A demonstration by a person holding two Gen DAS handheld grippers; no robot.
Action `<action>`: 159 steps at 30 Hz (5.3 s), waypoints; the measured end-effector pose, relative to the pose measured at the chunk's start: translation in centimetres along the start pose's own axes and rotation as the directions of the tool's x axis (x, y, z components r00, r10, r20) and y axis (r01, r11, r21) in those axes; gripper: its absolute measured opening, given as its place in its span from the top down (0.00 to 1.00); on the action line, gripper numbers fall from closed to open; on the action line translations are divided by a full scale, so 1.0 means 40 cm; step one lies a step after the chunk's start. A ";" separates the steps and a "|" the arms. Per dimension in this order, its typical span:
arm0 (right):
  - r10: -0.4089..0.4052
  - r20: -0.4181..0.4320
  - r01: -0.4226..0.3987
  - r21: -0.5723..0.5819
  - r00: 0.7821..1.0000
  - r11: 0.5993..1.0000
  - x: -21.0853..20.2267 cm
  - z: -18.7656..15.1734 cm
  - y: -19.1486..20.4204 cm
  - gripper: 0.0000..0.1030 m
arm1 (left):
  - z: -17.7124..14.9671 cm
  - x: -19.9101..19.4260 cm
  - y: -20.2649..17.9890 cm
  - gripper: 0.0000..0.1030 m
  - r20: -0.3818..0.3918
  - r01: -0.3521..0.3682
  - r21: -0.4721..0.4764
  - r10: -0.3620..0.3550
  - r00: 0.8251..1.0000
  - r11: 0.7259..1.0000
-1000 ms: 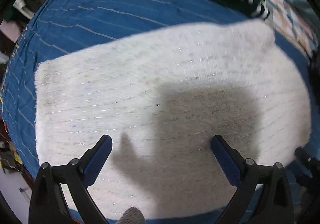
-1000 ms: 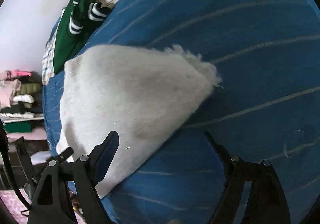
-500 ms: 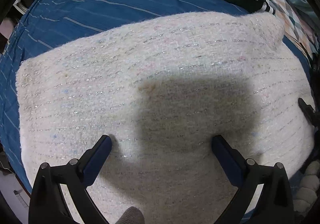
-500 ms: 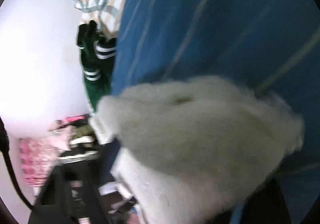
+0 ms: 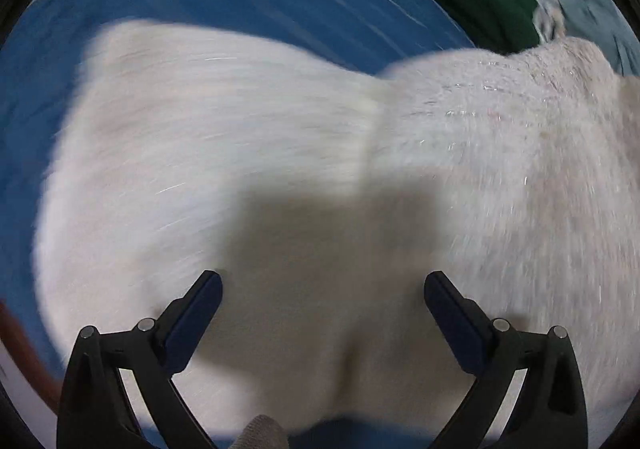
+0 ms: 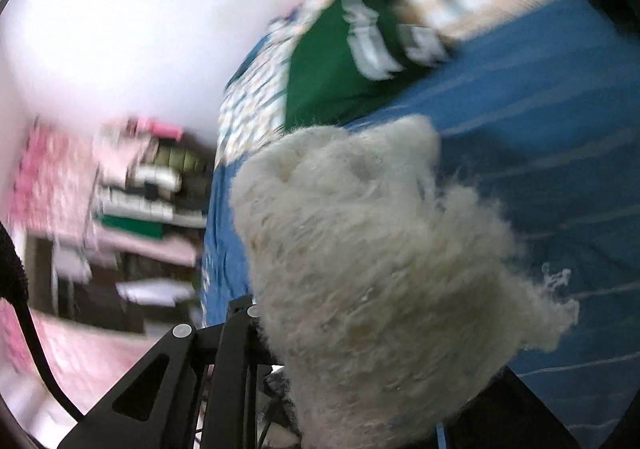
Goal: Fold large clothes
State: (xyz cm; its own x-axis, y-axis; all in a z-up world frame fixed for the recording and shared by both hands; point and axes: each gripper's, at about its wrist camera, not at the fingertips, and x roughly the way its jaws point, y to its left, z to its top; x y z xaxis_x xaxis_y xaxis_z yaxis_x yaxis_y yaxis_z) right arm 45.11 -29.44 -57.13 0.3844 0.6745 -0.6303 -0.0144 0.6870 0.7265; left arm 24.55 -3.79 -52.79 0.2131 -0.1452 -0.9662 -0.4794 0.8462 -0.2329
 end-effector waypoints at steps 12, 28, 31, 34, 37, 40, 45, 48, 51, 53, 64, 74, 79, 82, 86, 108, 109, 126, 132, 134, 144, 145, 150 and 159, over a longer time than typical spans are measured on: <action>-0.283 -0.400 -0.020 -0.605 0.872 0.796 0.599 -0.509 0.513 0.80 | -0.333 -0.181 0.521 0.00 -0.063 -0.275 -0.473 0.279 0.958 0.837; -0.282 -0.571 -0.029 -0.473 0.771 0.881 0.375 -0.365 0.298 0.25 | -0.202 -0.223 0.567 0.00 0.264 0.243 -0.598 -0.098 0.960 0.764; -0.331 -0.549 0.080 -0.430 0.768 0.899 0.365 -0.308 0.192 0.25 | -0.115 -0.116 0.590 0.01 0.265 0.300 -0.649 -0.162 0.951 0.699; -0.337 -0.528 0.139 -0.378 0.779 0.915 0.376 -0.255 0.141 0.25 | -0.084 -0.108 0.585 0.80 0.316 0.328 -0.650 -0.149 0.937 0.685; -0.351 -0.521 0.198 -0.328 0.778 0.924 0.402 -0.219 0.130 0.25 | -0.116 -0.175 0.556 0.87 0.369 0.324 -0.617 -0.100 0.924 0.718; -0.330 -0.501 0.178 -0.328 0.800 0.928 0.418 -0.205 0.169 0.33 | -0.195 -0.227 0.542 0.87 0.354 0.278 -0.612 -0.057 0.933 0.740; -0.346 -0.524 0.135 -0.397 0.778 0.908 0.523 -0.231 0.268 0.45 | -0.298 -0.146 0.623 0.86 0.280 0.263 -0.712 -0.080 0.957 0.651; -0.438 -0.521 0.147 -0.507 0.732 0.849 0.629 -0.280 0.314 0.50 | -0.294 -0.135 0.643 0.81 0.283 0.271 -0.714 -0.089 0.955 0.646; -0.531 -0.512 0.212 -0.555 0.675 0.805 0.750 -0.316 0.283 0.49 | -0.258 -0.123 0.649 0.78 0.265 0.263 -0.685 -0.104 0.959 0.679; -0.534 -0.522 0.230 -0.537 0.664 0.811 0.785 -0.303 0.276 0.47 | -0.251 -0.136 0.657 0.77 0.256 0.262 -0.671 -0.115 0.960 0.693; -0.344 -0.585 0.123 -0.384 0.735 0.915 0.509 -0.177 0.226 0.45 | -0.173 -0.332 0.605 0.16 0.213 -0.095 -0.488 0.224 0.951 0.868; -0.320 -0.642 0.129 -0.327 0.697 0.936 0.527 -0.226 0.109 0.45 | 0.103 -0.065 0.566 0.10 0.146 -0.053 -0.297 0.100 0.984 0.953; -0.284 -0.628 0.107 -0.305 0.725 0.946 0.535 -0.194 0.091 0.40 | 0.126 -0.080 0.617 0.01 0.133 -0.025 -0.310 0.070 0.989 0.950; -0.179 -0.669 0.015 -0.242 0.721 0.970 0.546 -0.174 0.059 0.25 | 0.070 -0.177 0.620 0.01 0.197 -0.010 -0.342 0.082 0.977 0.940; 0.035 -0.770 -0.160 -0.087 0.637 0.983 0.621 -0.213 -0.013 0.18 | -0.098 -0.307 0.649 0.01 0.255 0.058 -0.455 0.067 0.965 0.889; 0.362 -0.716 -0.325 0.196 0.598 0.925 0.693 -0.243 -0.017 0.46 | -0.215 -0.260 0.694 0.83 0.480 0.419 -0.613 -0.106 0.871 0.670; 0.375 -0.702 -0.334 0.204 0.605 0.920 0.684 -0.235 -0.012 0.46 | -0.194 -0.278 0.684 0.83 0.481 0.414 -0.594 -0.108 0.870 0.690; 0.450 -0.385 -0.457 0.080 0.806 0.886 0.370 0.521 0.047 0.47 | 0.564 -0.373 0.195 0.83 0.525 0.591 -0.187 -0.429 0.736 0.785; 0.402 -0.275 -0.394 0.086 0.873 0.915 0.322 0.911 -0.085 0.47 | 0.827 -0.222 -0.090 0.83 0.432 0.633 -0.088 -0.543 0.720 0.769; 0.369 -0.248 -0.347 0.130 0.896 0.929 0.310 1.018 -0.195 0.47 | 0.900 -0.126 -0.183 0.83 0.378 0.632 -0.071 -0.566 0.733 0.772; 0.264 -0.222 -0.198 0.279 0.939 0.940 0.376 1.074 -0.452 0.43 | 0.996 0.102 -0.370 0.77 0.194 0.453 0.085 -0.461 0.866 0.887; 0.242 -0.222 -0.178 0.273 0.945 0.946 0.379 1.066 -0.440 0.41 | 0.999 0.098 -0.368 0.77 0.188 0.435 0.108 -0.448 0.874 0.894; -0.067 -0.206 0.092 0.117 0.976 0.989 0.349 1.000 -0.275 0.21 | 0.973 0.066 -0.398 0.53 0.197 0.229 0.245 -0.279 0.940 0.942; -0.717 0.074 0.718 -0.154 0.693 0.679 0.230 0.764 -0.024 0.12 | 0.838 -0.068 -0.457 0.04 0.358 -0.141 0.428 -0.024 0.933 0.893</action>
State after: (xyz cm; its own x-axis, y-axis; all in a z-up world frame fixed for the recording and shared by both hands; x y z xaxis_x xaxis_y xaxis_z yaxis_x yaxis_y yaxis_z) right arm 76.86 -32.15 -55.27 0.3455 -0.0449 -0.9373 0.1240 0.9923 -0.0018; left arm 61.27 -1.67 -42.17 0.5152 0.0272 -0.8566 -0.0936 0.9953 -0.0247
